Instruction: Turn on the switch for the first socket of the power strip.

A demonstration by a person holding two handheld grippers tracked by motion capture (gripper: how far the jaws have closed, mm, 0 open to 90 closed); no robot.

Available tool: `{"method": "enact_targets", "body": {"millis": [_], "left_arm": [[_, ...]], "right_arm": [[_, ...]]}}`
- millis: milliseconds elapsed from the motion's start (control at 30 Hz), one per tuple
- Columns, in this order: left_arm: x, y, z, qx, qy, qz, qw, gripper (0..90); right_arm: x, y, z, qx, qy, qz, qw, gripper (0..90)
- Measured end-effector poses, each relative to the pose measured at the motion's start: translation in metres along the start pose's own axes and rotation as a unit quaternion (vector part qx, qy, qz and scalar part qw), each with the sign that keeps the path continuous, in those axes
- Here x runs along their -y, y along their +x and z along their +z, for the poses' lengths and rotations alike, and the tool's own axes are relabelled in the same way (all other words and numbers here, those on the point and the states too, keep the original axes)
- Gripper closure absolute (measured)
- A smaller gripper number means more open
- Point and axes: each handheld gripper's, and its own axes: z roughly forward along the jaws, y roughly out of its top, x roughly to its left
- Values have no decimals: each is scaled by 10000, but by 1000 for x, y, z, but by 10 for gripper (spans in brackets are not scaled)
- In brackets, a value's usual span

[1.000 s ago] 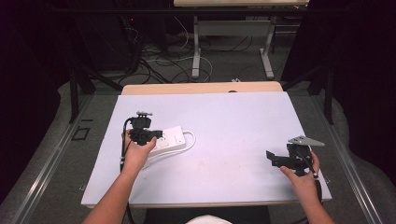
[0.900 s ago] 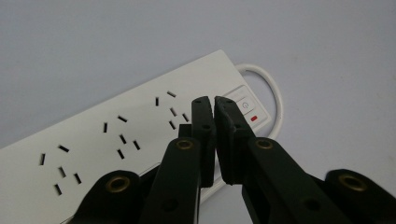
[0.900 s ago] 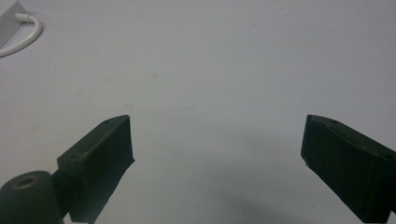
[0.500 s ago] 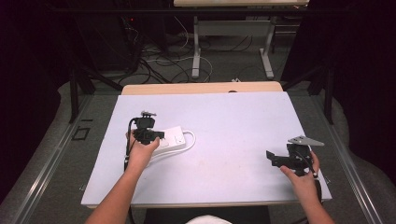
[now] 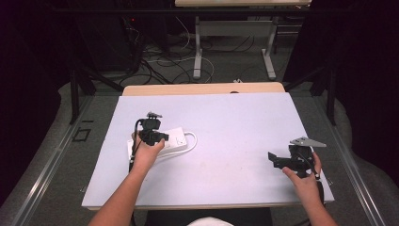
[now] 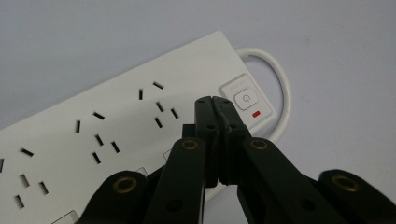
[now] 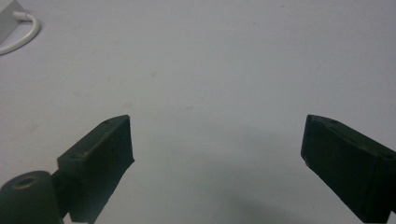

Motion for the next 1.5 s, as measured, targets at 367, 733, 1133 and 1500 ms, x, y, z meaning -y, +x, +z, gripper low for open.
{"method": "enact_targets", "body": {"millis": [367,733,1133,1500], "left_arm": [[-1,-6,13,-43,178,12,9998,900],[1,-5,17,-166,380,-44,9991,900],[4,-2,20,-223,420,-104,9988,899],[4,-2,20,-220,429,-93,9988,899]], "right_arm": [[1,0,1,41,30,16,10000,74],[1,0,2,23,72,13,10000,72],[1,0,3,6,83,18,10000,72],[1,0,2,4,81,8,10000,72]]}}
